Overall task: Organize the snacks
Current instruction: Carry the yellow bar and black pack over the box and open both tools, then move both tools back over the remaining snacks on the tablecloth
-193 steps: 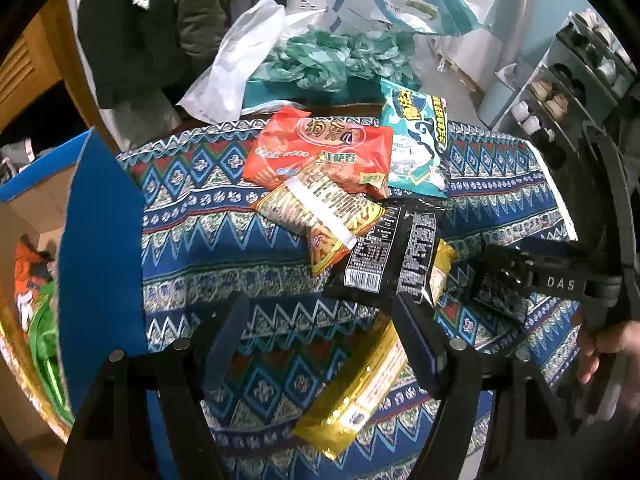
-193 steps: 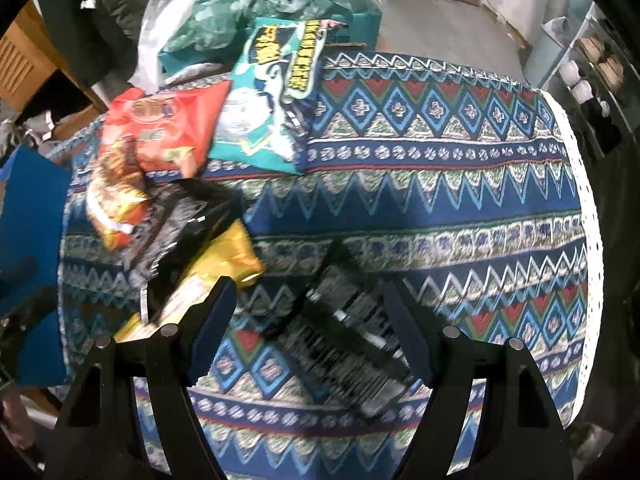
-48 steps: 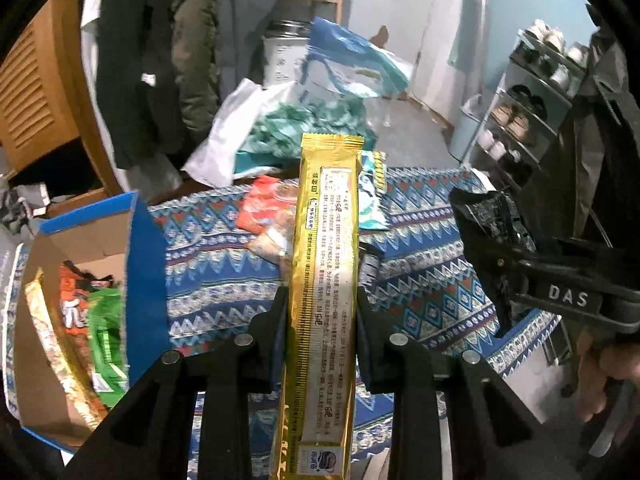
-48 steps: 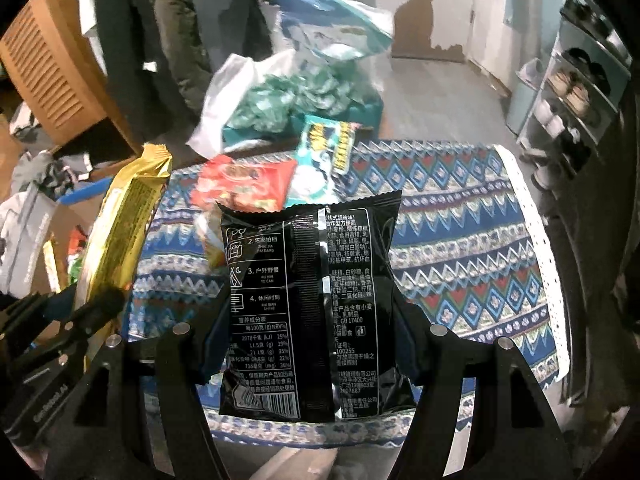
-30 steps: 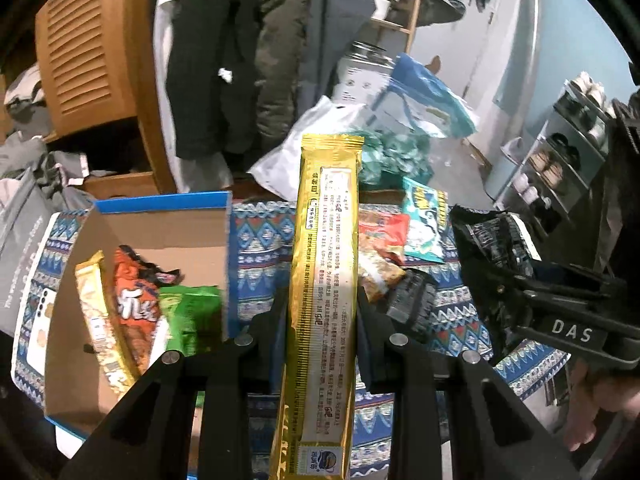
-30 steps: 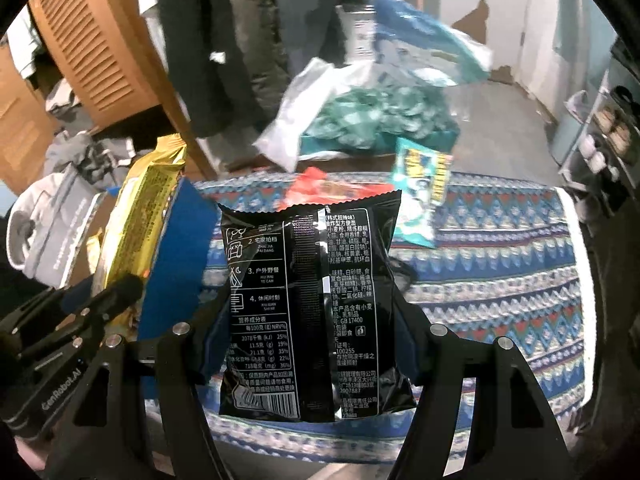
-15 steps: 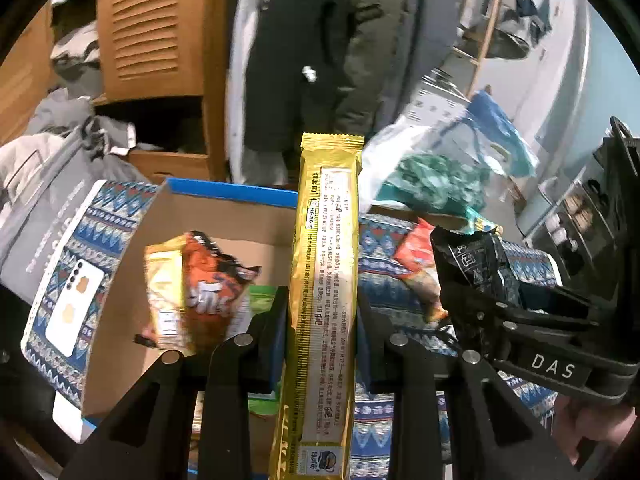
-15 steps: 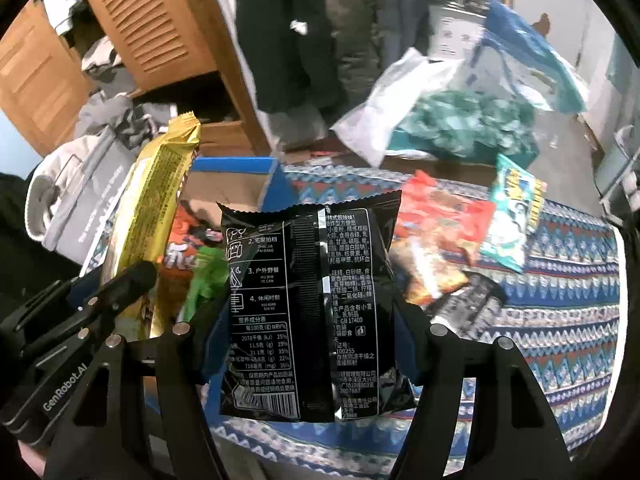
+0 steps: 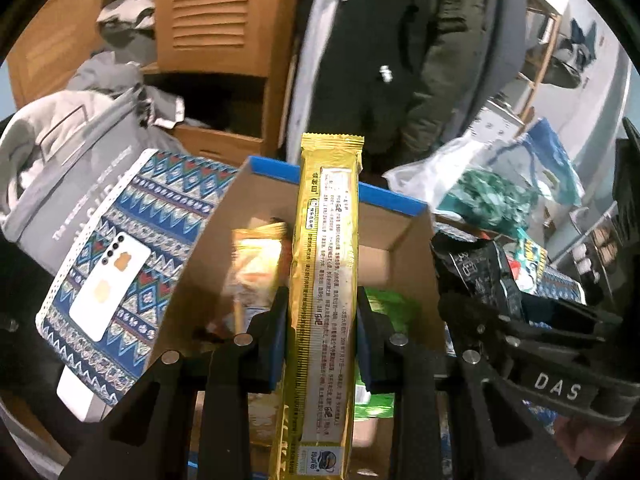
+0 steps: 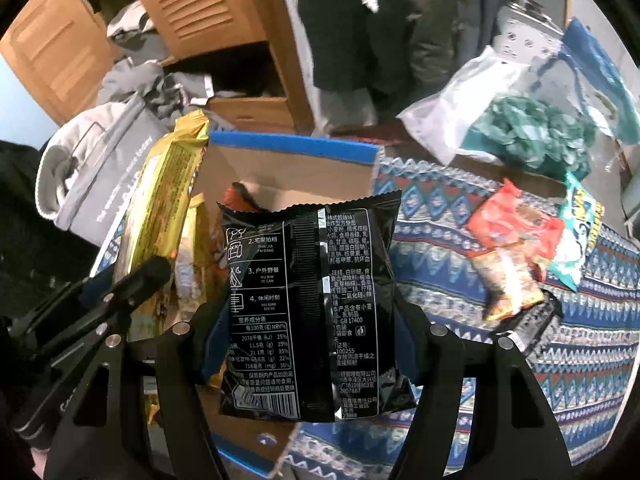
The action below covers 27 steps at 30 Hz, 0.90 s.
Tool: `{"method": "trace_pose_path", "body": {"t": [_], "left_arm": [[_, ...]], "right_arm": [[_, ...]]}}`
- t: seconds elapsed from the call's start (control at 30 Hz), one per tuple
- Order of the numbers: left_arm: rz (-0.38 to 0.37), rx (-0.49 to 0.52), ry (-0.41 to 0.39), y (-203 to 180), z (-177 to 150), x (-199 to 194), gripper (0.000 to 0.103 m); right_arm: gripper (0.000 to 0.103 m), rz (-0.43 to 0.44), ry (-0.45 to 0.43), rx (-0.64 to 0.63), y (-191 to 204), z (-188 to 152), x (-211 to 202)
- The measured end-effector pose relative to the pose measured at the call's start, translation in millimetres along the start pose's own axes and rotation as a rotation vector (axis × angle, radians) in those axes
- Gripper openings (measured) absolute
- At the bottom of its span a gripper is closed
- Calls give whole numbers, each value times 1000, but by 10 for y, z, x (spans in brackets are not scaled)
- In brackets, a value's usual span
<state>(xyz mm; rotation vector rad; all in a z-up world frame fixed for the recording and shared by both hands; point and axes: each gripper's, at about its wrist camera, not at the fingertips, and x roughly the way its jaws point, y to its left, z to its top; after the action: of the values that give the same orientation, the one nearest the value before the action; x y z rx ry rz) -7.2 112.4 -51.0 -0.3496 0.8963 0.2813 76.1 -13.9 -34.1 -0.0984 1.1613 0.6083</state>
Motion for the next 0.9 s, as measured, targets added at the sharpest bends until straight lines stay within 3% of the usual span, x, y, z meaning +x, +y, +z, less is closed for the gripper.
{"method": "trace_pose_path", "body": {"t": [0.33, 0.47, 0.5, 0.57, 0.63, 0.8, 0.9], "left_arm": [[5, -70, 49, 262, -26, 166, 30], [27, -79, 34, 307, -33, 165, 32], [38, -81, 26, 317, -24, 148, 34], [59, -86, 8, 345, -2, 111, 49], [66, -91, -10, 374, 19, 77, 55], [50, -123, 4, 404, 46, 69, 55], [48, -122, 0, 360, 53, 40, 61]], "right_arm": [[68, 32, 32, -15, 216, 73, 195], [71, 41, 31, -13, 248, 109, 230], [74, 40, 31, -10, 250, 115, 237], [79, 32, 14, 1, 226, 125, 219], [79, 28, 2, 7, 204, 135, 203], [79, 24, -5, 18, 133, 135, 150], [79, 20, -4, 26, 88, 128, 126]]}}
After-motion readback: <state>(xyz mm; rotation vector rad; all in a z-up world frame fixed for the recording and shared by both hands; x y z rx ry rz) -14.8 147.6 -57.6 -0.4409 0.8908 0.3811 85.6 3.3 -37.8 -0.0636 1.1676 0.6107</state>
